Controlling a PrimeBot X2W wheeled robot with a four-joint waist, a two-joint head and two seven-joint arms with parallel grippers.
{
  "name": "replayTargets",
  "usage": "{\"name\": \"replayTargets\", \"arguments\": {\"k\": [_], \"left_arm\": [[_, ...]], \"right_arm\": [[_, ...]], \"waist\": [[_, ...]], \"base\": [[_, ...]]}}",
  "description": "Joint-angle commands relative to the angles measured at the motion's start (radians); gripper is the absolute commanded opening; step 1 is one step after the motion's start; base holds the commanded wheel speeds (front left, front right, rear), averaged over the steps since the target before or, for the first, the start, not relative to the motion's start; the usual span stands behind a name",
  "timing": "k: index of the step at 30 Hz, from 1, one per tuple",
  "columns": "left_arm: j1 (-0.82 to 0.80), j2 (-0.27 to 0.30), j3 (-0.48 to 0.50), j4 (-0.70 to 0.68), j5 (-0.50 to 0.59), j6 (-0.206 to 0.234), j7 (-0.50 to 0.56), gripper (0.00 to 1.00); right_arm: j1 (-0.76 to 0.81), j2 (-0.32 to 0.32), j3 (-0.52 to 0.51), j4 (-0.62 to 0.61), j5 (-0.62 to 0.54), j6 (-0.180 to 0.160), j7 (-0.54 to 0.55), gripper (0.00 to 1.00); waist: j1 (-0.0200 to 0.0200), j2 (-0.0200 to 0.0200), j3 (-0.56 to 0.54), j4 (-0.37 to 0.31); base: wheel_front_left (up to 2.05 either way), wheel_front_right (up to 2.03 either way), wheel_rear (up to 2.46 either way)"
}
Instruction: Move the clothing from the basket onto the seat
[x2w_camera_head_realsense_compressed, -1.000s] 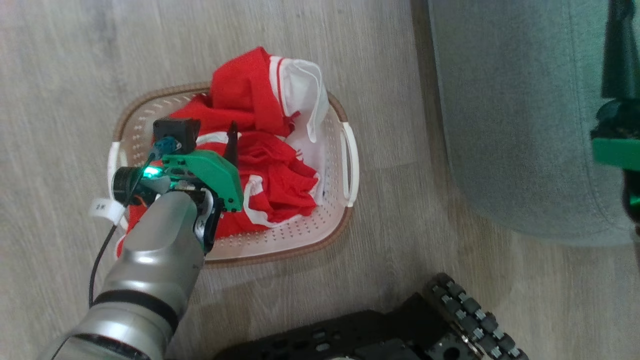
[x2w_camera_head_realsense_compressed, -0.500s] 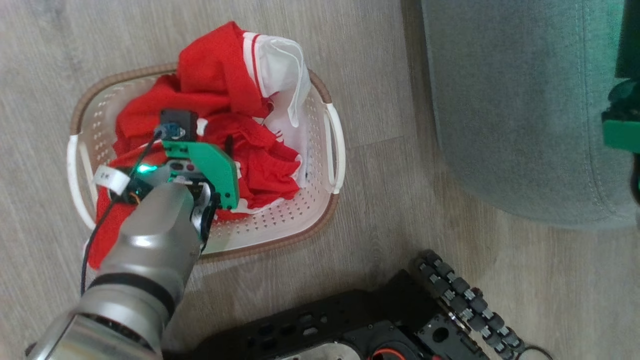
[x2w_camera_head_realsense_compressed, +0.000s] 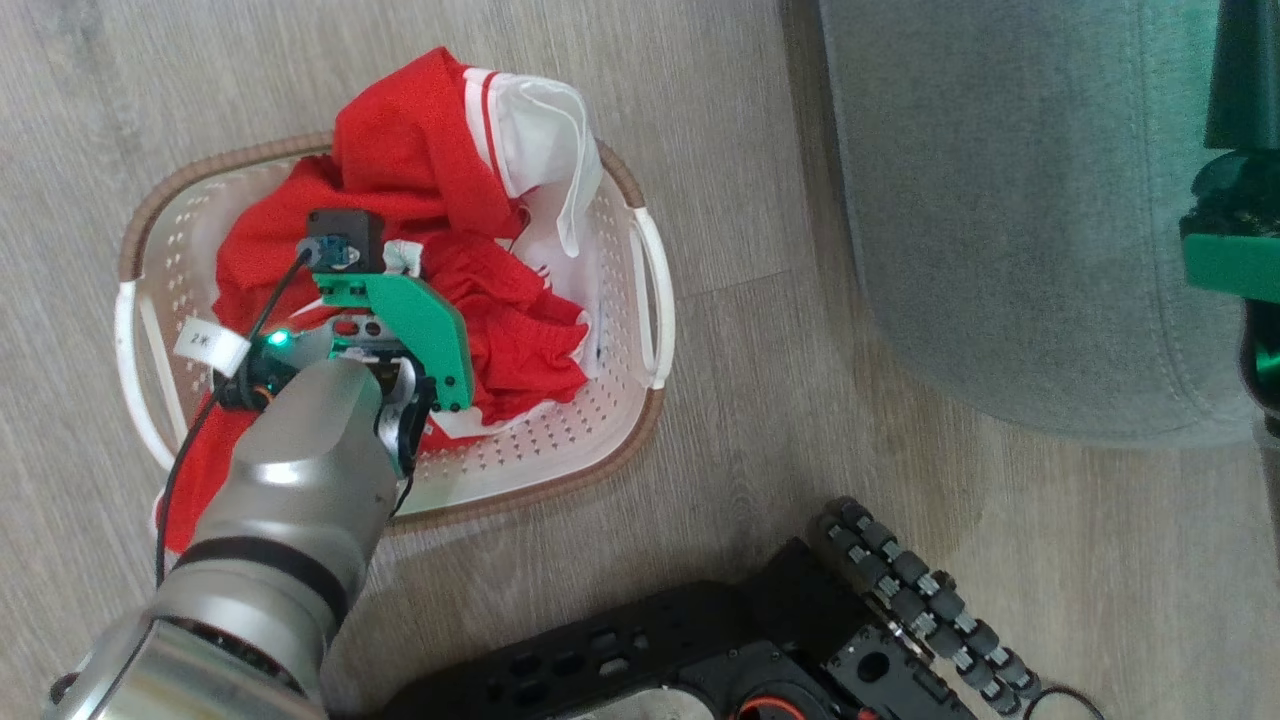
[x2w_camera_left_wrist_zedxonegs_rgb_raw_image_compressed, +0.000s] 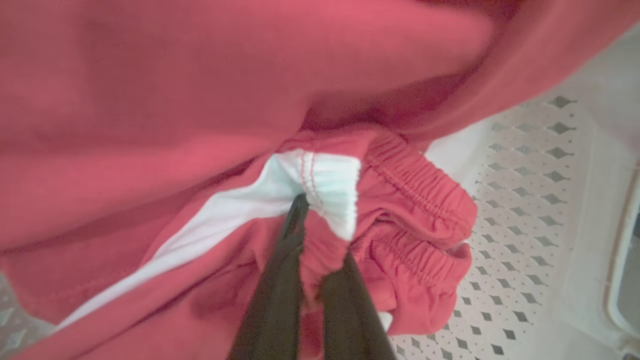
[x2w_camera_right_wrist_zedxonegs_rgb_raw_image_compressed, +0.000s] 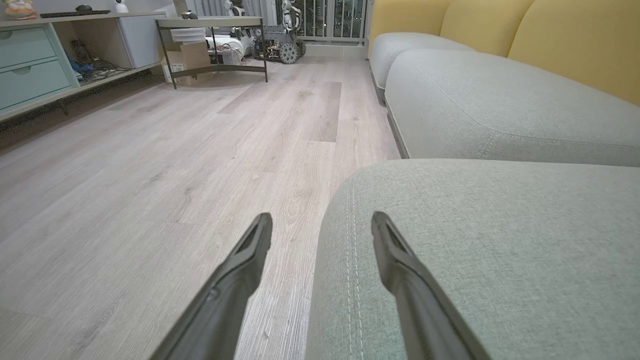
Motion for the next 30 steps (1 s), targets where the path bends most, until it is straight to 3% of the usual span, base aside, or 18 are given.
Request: {"name": "replayTargets", "arguments": {"k": [1,11,18,25,30], "left_arm": [[0.029,0.008,0.000,-0.004,-0.020,-0.001,-0.025,0.00],[0.080,0.008,-0.028,-0.031,-0.082,-0.018,-0.098,0.00],[0.153,0.008,-0.093,-0.063,-0.099,-0.055,-0.181,0.00],[0.197,0.008,-0.148,-0.116,-0.068,-0.051,-0.203,0.00],[0.247,0.016,-0.108,-0.253,0.002,-0.032,-0.204,0.00]], "right_arm": [[0.030,-0.007,0.009,-0.021,0.006,0.000,-0.006,1.00],[0.043,-0.003,0.007,-0.011,0.007,0.000,-0.006,1.00],[0.087,0.011,0.012,0.008,-0.001,0.000,-0.006,1.00],[0.127,0.001,0.016,0.022,-0.011,0.000,-0.006,1.00],[0.174,0.007,0.019,0.035,-0.023,0.000,-0.006,1.00]], "waist": [[0.0000,0.0000,-0.016,0.000],[0.0000,0.0000,-0.099,0.018],[0.0000,0.0000,-0.233,0.051],[0.0000,0.0000,-0.346,0.097],[0.0000,0.0000,-0.449,0.136]], "base": [[0.00,0.00,0.00],[0.00,0.00,0.00],[0.00,0.00,0.00],[0.00,0.00,0.00],[0.00,0.00,0.00]]}}
